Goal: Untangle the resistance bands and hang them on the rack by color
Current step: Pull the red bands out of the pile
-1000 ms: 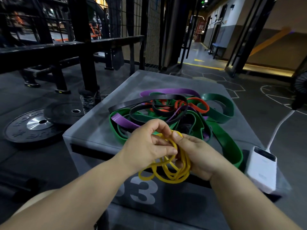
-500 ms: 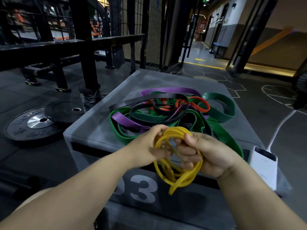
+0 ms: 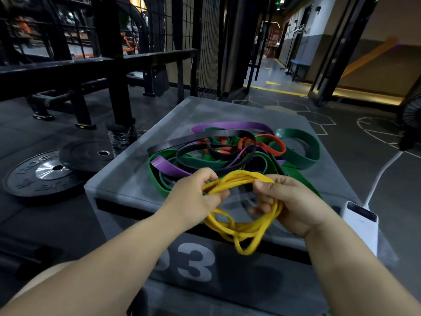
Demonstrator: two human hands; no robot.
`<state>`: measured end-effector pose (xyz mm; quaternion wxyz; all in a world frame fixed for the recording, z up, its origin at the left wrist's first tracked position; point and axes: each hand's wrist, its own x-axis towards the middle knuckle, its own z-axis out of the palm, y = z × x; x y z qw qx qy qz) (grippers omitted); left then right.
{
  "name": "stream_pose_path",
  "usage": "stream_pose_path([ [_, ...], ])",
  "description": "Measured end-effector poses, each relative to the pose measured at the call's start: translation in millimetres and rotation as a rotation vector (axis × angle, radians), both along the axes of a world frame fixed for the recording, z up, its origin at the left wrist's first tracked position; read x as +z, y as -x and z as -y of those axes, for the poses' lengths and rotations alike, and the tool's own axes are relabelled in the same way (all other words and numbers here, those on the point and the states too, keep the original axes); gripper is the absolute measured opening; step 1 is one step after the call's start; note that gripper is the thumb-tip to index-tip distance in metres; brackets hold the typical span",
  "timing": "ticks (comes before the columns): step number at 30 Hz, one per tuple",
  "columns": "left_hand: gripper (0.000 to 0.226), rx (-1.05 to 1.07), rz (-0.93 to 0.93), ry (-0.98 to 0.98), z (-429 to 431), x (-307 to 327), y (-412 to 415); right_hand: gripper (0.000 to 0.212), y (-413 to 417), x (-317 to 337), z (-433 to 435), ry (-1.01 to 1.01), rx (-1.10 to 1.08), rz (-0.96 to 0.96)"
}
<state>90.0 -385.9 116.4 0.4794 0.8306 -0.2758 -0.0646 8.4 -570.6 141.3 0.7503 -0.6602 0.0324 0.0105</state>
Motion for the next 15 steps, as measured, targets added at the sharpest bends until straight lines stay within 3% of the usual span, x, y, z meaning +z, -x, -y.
stream_pose_path([
  [3,0.033,-0.066,0.053,-0.21,1,-3,2,0.026,0,1,-4,-0.087,-0.069,0.02],
  [5,0.035,-0.088,0.015,-0.205,3,-6,2,0.027,-2,0,-6,-0.138,-0.116,0.01],
  [8,0.014,-0.029,-0.103,0.012,2,-3,-3,0.023,-1,1,-4,-0.142,-0.036,-0.018],
  [11,0.013,-0.006,-0.407,0.326,-3,3,-6,0.026,-1,1,4,-0.093,0.105,-0.023],
  [13,0.014,-0.074,-0.683,0.532,-2,6,-3,0.024,-2,-1,7,-0.036,0.082,-0.021],
  [15,0.013,-0.137,-0.79,0.603,-2,5,1,0.013,-4,-1,8,0.002,-0.005,-0.001],
])
